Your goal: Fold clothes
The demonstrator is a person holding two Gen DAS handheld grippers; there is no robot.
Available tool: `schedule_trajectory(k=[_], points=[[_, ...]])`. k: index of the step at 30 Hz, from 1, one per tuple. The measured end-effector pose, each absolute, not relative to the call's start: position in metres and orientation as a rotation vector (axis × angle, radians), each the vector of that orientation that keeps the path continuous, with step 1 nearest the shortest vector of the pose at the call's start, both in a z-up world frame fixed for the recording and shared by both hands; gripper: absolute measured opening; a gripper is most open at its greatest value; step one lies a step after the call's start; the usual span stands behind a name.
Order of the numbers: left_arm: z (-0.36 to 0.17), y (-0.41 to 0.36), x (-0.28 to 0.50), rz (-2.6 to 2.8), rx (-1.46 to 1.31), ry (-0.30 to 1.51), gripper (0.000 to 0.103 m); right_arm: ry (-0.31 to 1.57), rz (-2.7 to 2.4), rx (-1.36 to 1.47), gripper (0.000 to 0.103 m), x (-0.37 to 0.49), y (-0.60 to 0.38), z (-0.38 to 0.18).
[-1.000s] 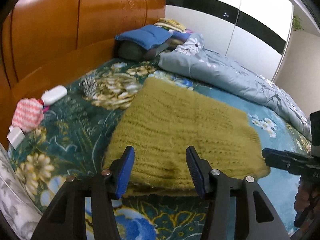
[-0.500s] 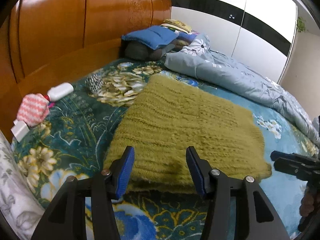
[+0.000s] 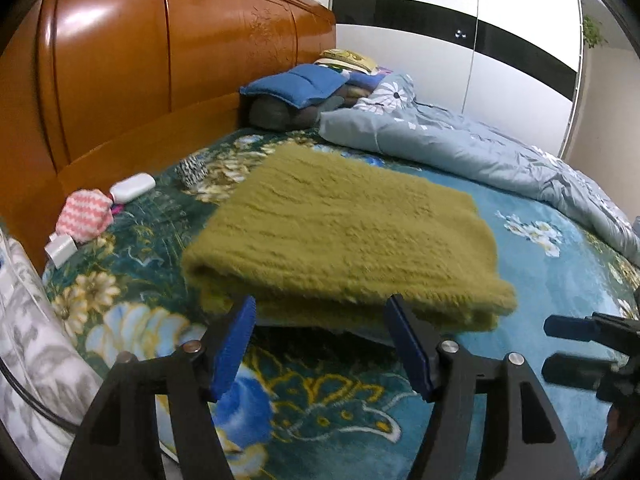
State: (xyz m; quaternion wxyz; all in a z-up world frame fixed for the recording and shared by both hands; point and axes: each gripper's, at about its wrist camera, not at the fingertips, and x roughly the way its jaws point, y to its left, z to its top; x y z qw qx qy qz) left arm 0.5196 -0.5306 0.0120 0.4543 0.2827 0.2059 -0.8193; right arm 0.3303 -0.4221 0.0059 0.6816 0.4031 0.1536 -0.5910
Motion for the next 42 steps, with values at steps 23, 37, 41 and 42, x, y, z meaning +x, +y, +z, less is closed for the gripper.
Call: schedule_trajectory(k=[23, 37, 41, 42], points=[[-0.024, -0.453, 0.518, -1.95, 0.622, 0.504, 0.091, 0.297, -1.374, 0.799, 0.103, 0.33, -0.36, -0.009], [-0.025, -0.431, 0.555, -1.867, 0.552, 0.628, 0.091, 0.324, -1.38, 0.718, 0.103, 0.356, -0.335, -0.005], [-0.022, -0.42, 0.558, -1.82, 0.557, 0.522, 0.091, 0.351, -1.408, 0.694, 0.103, 0.362, -0.328, -0.008], [-0.022, -0.419, 0.557, -1.812, 0.575, 0.505, 0.091, 0.369, -1.413, 0.693, 0.103, 0.363, -0.328, -0.008]])
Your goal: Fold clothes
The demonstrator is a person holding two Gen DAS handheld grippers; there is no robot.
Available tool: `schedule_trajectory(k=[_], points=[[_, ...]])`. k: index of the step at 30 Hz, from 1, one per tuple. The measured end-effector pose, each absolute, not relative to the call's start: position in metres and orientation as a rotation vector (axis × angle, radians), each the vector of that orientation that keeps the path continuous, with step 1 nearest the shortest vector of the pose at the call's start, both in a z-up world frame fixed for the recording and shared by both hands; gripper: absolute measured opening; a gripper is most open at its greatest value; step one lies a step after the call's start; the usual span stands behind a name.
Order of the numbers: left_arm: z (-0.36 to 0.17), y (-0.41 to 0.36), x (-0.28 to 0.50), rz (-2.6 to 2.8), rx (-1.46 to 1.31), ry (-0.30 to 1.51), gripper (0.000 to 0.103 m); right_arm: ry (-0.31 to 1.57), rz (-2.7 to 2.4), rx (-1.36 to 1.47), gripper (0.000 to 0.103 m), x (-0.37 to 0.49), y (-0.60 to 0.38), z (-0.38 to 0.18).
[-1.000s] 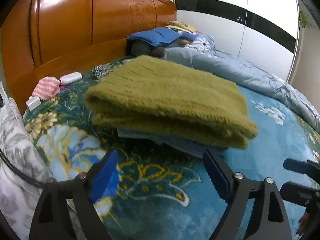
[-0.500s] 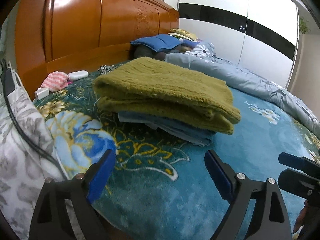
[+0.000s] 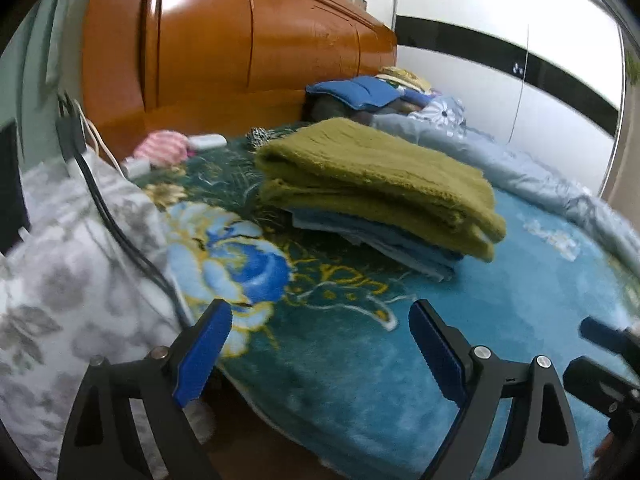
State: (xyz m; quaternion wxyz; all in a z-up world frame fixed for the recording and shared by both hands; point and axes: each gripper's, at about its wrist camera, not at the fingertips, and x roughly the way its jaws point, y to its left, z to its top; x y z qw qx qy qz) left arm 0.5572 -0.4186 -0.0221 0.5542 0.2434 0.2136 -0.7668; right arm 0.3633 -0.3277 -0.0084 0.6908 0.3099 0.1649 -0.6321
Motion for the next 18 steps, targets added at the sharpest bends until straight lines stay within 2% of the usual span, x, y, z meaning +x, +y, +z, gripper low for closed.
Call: schedule_trajectory(k=[3, 18], points=[[-0.022, -0.413, 0.555, -1.801, 0.612, 0.48, 0.091, 0.42, -1.427, 0.698, 0.103, 0.369, -0.325, -0.01], [-0.012, -0.38, 0.539, -1.824, 0.661, 0.432, 0.091, 0.442, -1.498, 0.659, 0.103, 0.384, -0.293, 0.01]])
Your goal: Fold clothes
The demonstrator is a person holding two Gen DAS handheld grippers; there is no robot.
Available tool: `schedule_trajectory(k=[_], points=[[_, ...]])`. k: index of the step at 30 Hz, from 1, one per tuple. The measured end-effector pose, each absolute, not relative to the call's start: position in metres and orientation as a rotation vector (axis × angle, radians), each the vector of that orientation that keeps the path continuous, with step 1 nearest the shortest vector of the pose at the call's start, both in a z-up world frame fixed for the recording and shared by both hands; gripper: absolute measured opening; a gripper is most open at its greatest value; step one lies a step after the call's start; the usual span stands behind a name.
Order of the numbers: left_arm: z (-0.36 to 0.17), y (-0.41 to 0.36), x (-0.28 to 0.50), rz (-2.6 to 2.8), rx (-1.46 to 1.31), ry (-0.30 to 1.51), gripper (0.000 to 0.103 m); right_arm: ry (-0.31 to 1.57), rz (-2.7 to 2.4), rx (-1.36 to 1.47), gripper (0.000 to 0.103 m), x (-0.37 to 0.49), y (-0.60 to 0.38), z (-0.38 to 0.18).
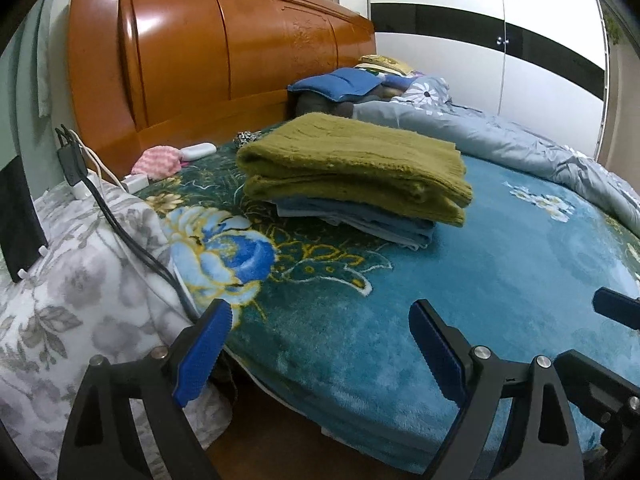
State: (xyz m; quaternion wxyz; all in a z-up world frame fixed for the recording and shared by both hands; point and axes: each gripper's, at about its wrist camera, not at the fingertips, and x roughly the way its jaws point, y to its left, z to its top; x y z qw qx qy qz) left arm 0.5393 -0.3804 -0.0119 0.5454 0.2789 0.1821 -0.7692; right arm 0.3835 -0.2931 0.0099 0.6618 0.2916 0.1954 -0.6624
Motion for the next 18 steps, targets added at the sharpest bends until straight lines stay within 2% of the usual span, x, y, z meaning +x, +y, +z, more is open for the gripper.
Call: schedule_trajectory(k=[18], points=[[0.002, -0.37, 0.541, -1.818, 0.67, 0.438, 0.091, 0.489, -1.511, 0.694, 0.103, 0.386, -0.286, 0.018]])
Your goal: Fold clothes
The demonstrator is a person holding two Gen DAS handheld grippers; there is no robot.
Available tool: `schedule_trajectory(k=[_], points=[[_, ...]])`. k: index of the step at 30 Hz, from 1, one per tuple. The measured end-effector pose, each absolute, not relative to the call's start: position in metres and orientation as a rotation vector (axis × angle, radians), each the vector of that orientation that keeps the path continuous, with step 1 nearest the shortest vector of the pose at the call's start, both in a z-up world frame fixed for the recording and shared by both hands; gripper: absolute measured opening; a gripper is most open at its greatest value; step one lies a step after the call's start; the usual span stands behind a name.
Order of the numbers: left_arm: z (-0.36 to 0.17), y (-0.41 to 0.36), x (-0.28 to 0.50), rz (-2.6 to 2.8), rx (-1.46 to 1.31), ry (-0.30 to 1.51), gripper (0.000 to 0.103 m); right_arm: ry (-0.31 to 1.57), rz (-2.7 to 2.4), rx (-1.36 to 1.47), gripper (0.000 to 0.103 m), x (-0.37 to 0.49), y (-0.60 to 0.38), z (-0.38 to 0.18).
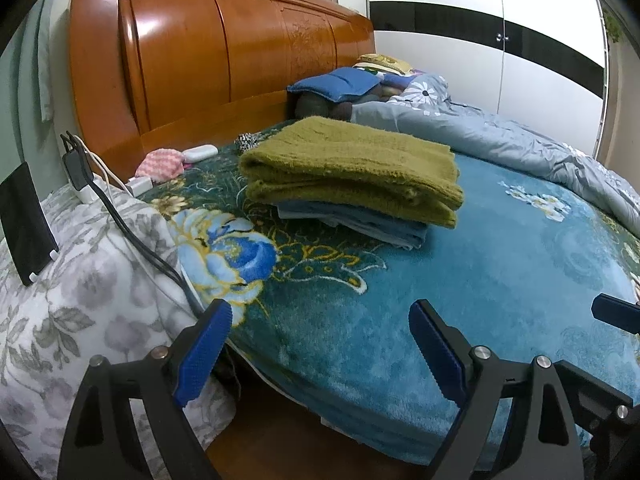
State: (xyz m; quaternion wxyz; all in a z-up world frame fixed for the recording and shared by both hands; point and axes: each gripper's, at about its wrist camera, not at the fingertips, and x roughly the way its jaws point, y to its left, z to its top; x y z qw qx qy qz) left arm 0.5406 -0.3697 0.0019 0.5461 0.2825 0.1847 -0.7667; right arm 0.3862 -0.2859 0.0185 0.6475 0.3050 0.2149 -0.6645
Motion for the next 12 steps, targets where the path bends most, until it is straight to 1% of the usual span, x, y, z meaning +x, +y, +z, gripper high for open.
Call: schedule_trajectory(k=[7, 12], points=[[-0.0002, -0.3676, 0.5372, -1.808, 0.679, 0.428, 0.091, 0.48, -1.526, 0.703, 0.103, 0.3816, -0.2851, 0.0187], [-0.0024, -0.3706, 0.5359, -1.819, 0.692, 0.455, 0.091, 0.486, -1.522, 0.708, 0.103, 0.3814, -0.2859, 0.017]])
